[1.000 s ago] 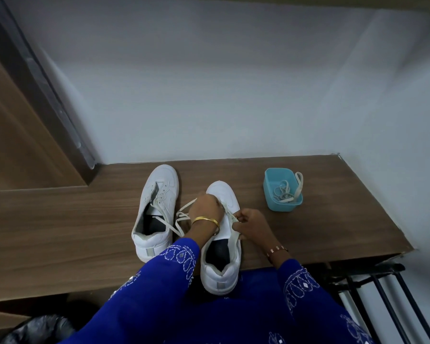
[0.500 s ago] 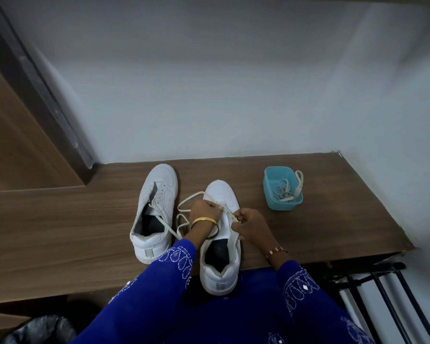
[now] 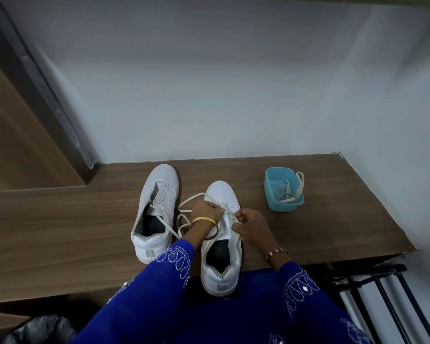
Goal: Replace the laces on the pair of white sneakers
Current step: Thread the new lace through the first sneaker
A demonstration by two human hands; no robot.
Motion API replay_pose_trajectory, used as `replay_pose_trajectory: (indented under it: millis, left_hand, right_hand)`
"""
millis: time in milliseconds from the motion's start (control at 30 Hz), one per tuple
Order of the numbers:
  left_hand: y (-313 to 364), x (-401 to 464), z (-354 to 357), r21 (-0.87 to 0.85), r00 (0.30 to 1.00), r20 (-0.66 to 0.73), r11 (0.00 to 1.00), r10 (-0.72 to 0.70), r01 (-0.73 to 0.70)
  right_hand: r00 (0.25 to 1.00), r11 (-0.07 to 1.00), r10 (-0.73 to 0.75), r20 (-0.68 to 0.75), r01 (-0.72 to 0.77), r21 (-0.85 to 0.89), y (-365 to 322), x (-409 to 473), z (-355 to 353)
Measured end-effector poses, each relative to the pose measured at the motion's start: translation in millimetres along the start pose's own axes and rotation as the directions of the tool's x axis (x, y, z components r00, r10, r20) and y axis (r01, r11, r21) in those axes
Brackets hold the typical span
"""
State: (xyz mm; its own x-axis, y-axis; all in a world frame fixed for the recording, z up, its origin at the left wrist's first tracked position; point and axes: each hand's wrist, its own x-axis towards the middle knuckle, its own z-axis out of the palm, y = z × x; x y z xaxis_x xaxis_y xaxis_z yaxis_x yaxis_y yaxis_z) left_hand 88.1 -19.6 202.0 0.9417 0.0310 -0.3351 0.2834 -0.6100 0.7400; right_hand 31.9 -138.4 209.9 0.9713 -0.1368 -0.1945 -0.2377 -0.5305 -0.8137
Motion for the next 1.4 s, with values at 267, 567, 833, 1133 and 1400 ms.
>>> replay_pose_trajectory:
  millis: [267,567,833,1133,1400]
  left_hand:
    - [4.2,-3.8,2.7,0.042,0.998,-0.046,0.999,0.036,-0.034]
    - [-5.9,-1.4,3.8,-0.034,0.995,-0.040,0.995,0.092,-0.093]
    - [-5.7,0.0,5.4,0.025,0.987,-0.054,0.988,0.153,-0.151]
    - [-21.6,-6.2,-5.5,-0.075,0.948,-0.033,0.946,0.315,-0.317]
    - [-58.7,-14.1,-13.0,0.053,0.867,-0.030,0.867,0.497,-0.495]
  right_hand:
    - [1.000,1.000,0.011,-0.003,-0.011,-0.002,-0.3,-1.0,2.5]
    - [0.988,0.967,0.078,0.135,-0.108,0.232,4.6,1.3,-7.8]
    - [0.983,0.921,0.184,0.028,-0.182,0.344,3.1,19.2,1.8]
    - [0.985,0.978,0.119,-0.129,-0.094,0.184,13.6,41.1,19.4]
    - [0.698,0.834,0.338,-0.631,0.088,0.544,2.1,40.0,-62.8]
